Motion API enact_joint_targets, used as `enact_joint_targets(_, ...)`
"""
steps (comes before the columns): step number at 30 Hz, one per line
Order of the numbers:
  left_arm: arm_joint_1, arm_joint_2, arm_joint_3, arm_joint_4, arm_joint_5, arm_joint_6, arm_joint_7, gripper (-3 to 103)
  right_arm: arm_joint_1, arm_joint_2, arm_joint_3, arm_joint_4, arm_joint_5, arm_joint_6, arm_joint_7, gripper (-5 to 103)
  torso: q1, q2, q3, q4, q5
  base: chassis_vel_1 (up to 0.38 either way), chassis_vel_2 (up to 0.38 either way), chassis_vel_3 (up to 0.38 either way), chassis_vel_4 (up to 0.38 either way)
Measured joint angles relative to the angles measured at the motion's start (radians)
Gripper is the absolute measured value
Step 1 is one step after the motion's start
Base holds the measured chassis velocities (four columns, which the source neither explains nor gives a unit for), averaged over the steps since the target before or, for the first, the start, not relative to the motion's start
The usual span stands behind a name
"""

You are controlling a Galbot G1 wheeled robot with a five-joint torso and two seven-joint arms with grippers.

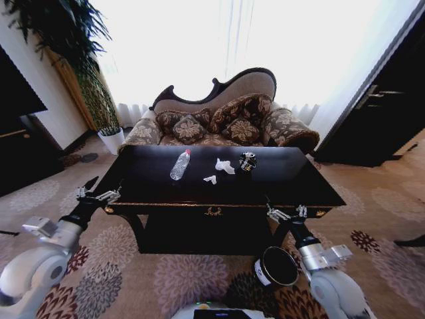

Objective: Move to the front of the table and place the trash on the table into the trash bin.

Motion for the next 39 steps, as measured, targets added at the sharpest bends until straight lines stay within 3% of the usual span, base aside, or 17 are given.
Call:
enact_joint_targets(5,-0.023,0.045,0.020,0.013,-0.032,0.012,0.011,101,0.018,-0.010,-0.019,-0.012,-0.002,0.002,-0.002,100,0.000,0.000,0.000,0.0005,0.0001,0.000,0.000,0.000,0.000)
enact_joint_targets(8,-0.100,0.089,0.082,0.019,-0.138,0.053,0.014,97,0.017,-0.007,-0.020,-0.013,-0.002,0.002,-0.003,100,0.000,0.000,0.000,0.0001,0.0001,0.000,0.000,0.000,0.000)
enact_joint_targets(14,-0.202,0.152,0.156,0.088,-0.233,0.090,0.013,97,0.003,-0.003,-0.009,-0.012,0.003,0.007,-0.003,100,0.000,0.000,0.000,0.0001,0.0002,0.000,0.000,0.000,0.000)
enact_joint_targets(17,-0.217,0.162,0.174,0.104,-0.243,0.095,0.013,97,0.002,0.001,-0.008,-0.012,0.003,0.007,-0.003,100,0.000,0.000,0.000,0.0001,0.0001,0.000,0.000,0.000,0.000)
enact_joint_targets(26,-0.324,0.225,0.343,0.187,-0.166,0.105,0.014,98,0.010,0.020,-0.019,-0.011,-0.007,0.007,-0.003,100,0.000,0.000,0.000,0.0003,0.0001,0.000,0.000,0.000,0.000)
enact_joint_targets(30,-0.468,0.268,0.504,0.238,-0.137,0.102,0.023,99,0.014,0.022,-0.017,-0.008,-0.006,0.005,-0.003,100,0.000,0.000,0.000,0.0002,0.0001,0.000,0.000,0.000,0.000)
enact_joint_targets(32,-0.479,0.268,0.515,0.240,-0.137,0.102,0.023,99,0.014,0.022,-0.016,-0.008,-0.006,0.005,-0.003,100,0.000,0.000,0.000,0.0002,0.0001,0.000,0.000,0.000,0.000)
enact_joint_targets(34,-0.577,0.264,0.607,0.264,-0.136,0.102,0.022,98,0.011,0.024,-0.006,-0.010,-0.001,0.006,-0.004,100,0.000,0.000,0.000,0.0000,0.0003,0.000,0.000,0.000,0.000)
enact_joint_targets(39,-0.672,0.240,0.704,0.304,-0.128,0.101,0.022,98,0.004,0.022,0.008,-0.016,0.007,0.011,-0.006,100,0.000,0.000,0.000,0.0000,0.0001,0.000,0.000,0.000,0.000)
